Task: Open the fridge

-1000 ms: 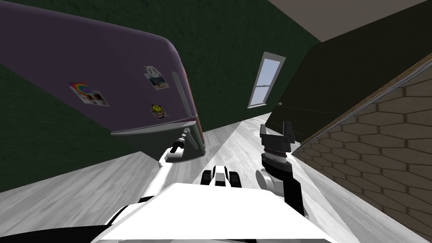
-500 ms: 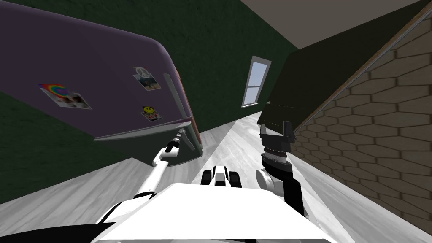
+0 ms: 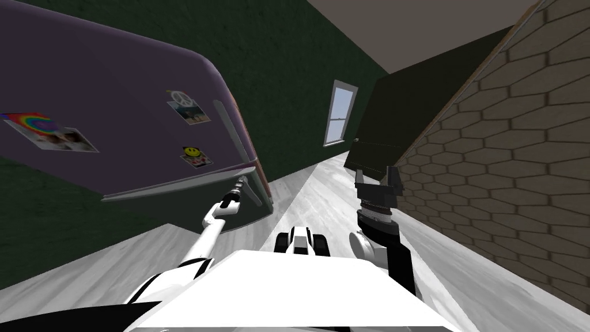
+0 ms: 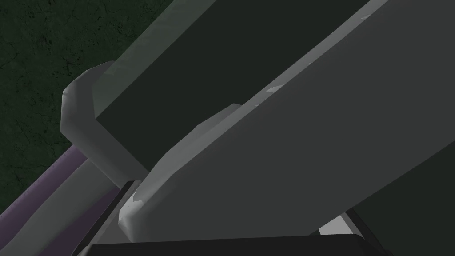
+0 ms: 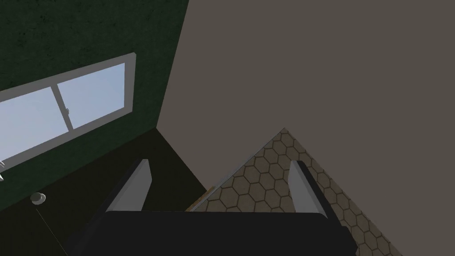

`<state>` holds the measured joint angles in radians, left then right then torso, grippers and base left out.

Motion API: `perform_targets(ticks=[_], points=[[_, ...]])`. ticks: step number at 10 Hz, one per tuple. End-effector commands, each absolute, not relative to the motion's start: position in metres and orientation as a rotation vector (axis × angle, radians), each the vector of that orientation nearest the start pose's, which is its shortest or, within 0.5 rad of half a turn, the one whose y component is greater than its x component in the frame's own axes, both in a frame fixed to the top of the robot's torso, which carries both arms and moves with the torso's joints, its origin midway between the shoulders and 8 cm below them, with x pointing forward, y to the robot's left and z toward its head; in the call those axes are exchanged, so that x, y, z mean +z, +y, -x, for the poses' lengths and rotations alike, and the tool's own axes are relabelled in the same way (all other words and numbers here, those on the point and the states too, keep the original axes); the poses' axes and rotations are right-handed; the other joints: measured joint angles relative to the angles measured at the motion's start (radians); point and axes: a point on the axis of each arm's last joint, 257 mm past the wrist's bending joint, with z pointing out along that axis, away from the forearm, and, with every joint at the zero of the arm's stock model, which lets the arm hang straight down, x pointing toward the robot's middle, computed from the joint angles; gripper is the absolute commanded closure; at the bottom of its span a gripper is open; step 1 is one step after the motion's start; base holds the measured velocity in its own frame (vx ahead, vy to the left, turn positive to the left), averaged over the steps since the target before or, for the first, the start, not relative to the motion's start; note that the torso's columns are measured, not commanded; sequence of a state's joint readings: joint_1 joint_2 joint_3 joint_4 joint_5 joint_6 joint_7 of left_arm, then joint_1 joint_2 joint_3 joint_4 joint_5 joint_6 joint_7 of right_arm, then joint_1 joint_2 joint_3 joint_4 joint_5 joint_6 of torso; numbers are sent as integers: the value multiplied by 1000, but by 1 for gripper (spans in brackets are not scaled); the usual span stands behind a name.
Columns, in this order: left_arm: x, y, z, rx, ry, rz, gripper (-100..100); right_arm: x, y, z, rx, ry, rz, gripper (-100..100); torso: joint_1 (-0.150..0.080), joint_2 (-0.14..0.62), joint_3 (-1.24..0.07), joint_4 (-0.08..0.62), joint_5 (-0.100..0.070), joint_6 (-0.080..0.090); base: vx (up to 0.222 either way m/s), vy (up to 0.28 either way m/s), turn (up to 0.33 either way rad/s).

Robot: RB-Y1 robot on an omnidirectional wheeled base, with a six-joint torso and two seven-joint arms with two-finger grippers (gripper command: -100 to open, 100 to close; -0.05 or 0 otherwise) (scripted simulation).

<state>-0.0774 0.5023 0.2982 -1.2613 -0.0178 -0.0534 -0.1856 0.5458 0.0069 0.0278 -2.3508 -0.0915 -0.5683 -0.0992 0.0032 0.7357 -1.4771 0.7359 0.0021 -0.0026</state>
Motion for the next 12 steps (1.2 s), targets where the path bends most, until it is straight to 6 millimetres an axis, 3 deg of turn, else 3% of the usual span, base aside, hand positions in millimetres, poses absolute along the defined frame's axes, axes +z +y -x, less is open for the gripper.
perform_targets(ticks=[1,2,3,5,6,7,8,9,10,11,12], points=[[-199,588,-515,-402,1263,978,-100,53,-283,-313,1483,451,-675,0,-2,2,1,2,-1,3,-65,-40,-152],[-207,592,-512,-394,1271,992,-100,53,-283,-313,1483,452,-675,0,-3,2,1,2,-2,3,-22,-8,4],[-187,618,-508,-378,1222,994,-100,53,-283,-313,1483,452,-675,0,-1,1,0,1,-1,1,-44,-33,-355],[-202,624,-503,-363,1236,1021,-100,53,-283,-313,1483,452,-675,0,-4,3,1,2,-2,2,-48,-27,-47],[-183,651,-497,-347,1186,1027,-100,53,-283,-313,1483,452,-675,0,-3,2,1,2,-2,2,-60,-46,-294],[-196,656,-492,-334,1198,1051,-100,53,-283,-313,1483,451,-675,0,-5,3,1,2,-3,4,-58,-38,-177],[-196,656,-492,-334,1198,1051,-100,53,-283,-313,1483,452,-675,0,-5,3,2,2,-2,4,-24,-21,20],[-174,681,-486,-323,1143,1053,-100,53,-283,-313,1483,452,-675,0,-4,1,1,2,-2,3,-54,-44,-238],[-188,672,-489,-323,1174,1058,-100,53,-283,-313,1483,451,-675,0,-4,2,1,3,-3,5,-34,-20,-69],[-198,657,-492,-332,1199,1055,100,53,-283,-313,1483,452,-675,0,-3,1,0,2,-3,2,32,19,231],[-216,630,-498,-347,1250,1048,100,53,-283,-313,1483,452,-675,0,0,-1,-1,1,-1,1,123,59,364]])
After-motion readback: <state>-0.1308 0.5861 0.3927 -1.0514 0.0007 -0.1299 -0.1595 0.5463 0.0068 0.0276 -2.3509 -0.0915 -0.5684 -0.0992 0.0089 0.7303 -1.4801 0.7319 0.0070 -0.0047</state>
